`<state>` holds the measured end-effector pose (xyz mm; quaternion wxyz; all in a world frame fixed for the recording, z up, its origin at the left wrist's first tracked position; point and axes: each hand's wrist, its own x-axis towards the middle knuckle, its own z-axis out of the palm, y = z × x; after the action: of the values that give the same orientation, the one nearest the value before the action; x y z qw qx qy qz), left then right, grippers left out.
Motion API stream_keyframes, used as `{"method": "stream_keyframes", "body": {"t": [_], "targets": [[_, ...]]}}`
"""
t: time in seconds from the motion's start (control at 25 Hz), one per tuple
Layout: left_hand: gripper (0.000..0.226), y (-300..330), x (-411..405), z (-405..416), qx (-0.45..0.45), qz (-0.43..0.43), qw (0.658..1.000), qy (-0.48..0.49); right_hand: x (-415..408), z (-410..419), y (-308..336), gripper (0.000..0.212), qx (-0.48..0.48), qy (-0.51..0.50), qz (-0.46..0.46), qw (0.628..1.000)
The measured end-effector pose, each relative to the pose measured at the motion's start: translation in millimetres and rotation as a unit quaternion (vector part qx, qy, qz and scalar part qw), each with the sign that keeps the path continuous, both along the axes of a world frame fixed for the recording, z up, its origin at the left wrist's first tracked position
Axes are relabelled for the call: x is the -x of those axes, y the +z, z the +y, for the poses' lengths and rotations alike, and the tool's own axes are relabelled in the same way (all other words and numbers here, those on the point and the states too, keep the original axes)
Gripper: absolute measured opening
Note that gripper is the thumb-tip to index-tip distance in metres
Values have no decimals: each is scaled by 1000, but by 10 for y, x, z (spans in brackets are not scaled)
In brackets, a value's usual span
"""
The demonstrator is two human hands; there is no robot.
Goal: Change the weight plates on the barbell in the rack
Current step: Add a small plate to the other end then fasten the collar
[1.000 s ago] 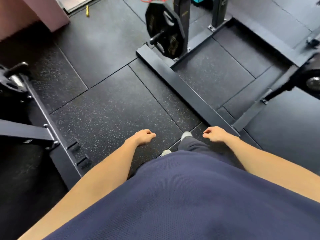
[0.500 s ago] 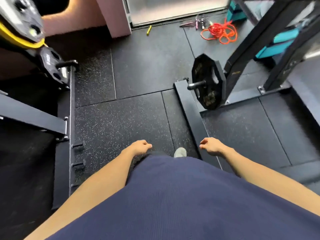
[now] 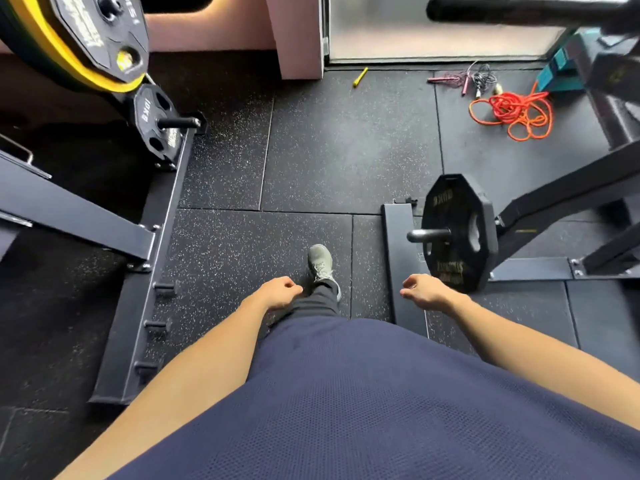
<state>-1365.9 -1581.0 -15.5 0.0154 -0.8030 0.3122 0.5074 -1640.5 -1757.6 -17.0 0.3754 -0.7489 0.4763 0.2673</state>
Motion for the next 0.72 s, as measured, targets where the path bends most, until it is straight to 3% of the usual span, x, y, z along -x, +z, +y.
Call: {"method": "stream_keyframes", "body": {"t": [0.36, 0.72], "targets": [[39, 28, -1400, -1800, -6, 19, 1000, -22, -1316, -1691, -10, 40, 12, -32, 18, 999], [36, 22, -2254, -3395, -13, 31, 998, -62, -2218, -3021, -8, 41, 10, -60, 24, 998]]}}
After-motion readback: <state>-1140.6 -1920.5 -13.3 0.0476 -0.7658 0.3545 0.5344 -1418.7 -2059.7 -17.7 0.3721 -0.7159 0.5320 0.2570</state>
